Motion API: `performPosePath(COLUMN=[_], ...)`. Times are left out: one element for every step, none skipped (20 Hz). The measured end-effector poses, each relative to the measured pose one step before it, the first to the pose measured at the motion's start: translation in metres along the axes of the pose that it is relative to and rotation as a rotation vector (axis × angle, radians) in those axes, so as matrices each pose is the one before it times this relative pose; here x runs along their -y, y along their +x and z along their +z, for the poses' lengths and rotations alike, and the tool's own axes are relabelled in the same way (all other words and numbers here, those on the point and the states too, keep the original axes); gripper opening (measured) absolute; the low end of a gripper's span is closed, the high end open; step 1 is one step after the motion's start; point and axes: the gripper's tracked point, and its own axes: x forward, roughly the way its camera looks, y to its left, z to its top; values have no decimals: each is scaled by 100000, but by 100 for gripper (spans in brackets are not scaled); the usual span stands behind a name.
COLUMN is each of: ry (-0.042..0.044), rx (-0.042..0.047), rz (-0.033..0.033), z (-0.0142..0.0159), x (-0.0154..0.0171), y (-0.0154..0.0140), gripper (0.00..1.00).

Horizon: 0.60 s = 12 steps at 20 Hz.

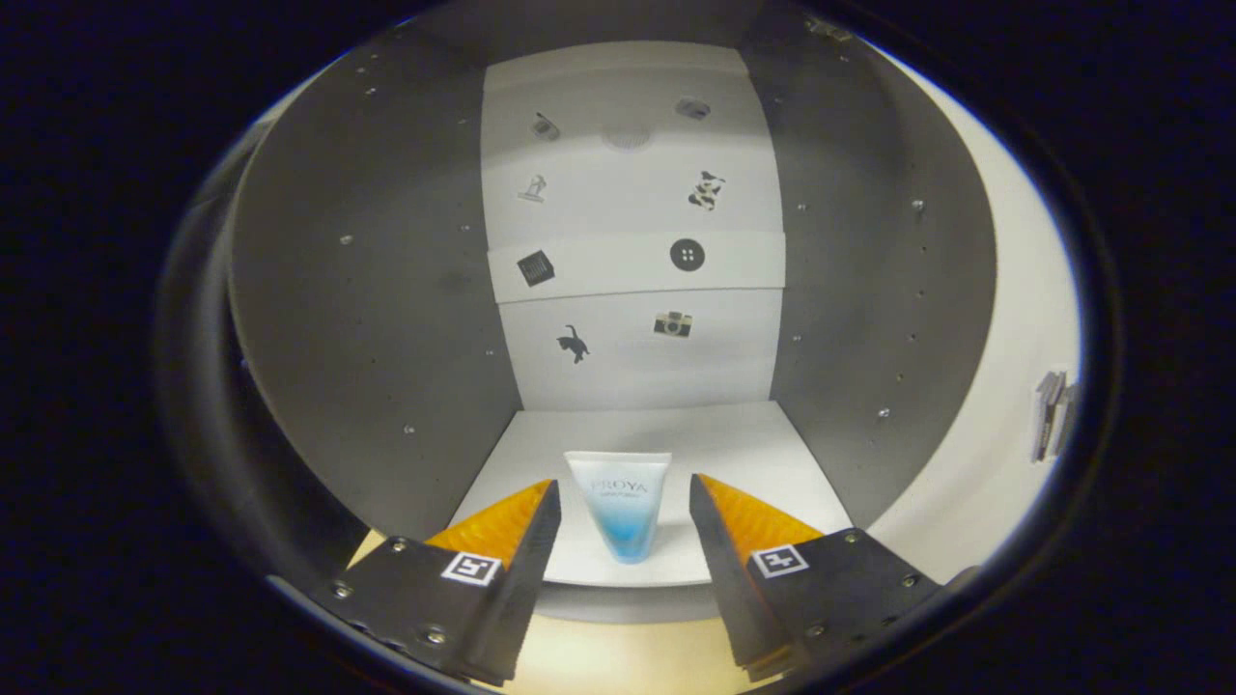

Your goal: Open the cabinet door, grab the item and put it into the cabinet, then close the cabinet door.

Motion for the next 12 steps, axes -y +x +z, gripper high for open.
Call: performPosePath(ry=[-960, -180, 499, 488, -200, -145, 27, 275, 383, 24, -304, -405], rx=[1453, 1406, 764, 956, 1469, 1266, 839, 732, 289, 247, 634, 493], rz=[-1011, -507, -109, -467, -676, -552, -233, -446, -1072, -1254, -1684, -1666], z=[37, -42, -23, -107, 96, -88, -107, -250, -277, -452, -295, -301], x=[-15, -171, -184, -97, 23, 6, -44, 1, 272, 373, 535, 542], y=[-1104, -1101, -1283, -1400, -1547, -1567, -1712, -1776, -1765, -1816, -1823, -1718], gripper=[79, 80, 79, 79, 79, 79, 79, 79, 79, 79, 79, 79])
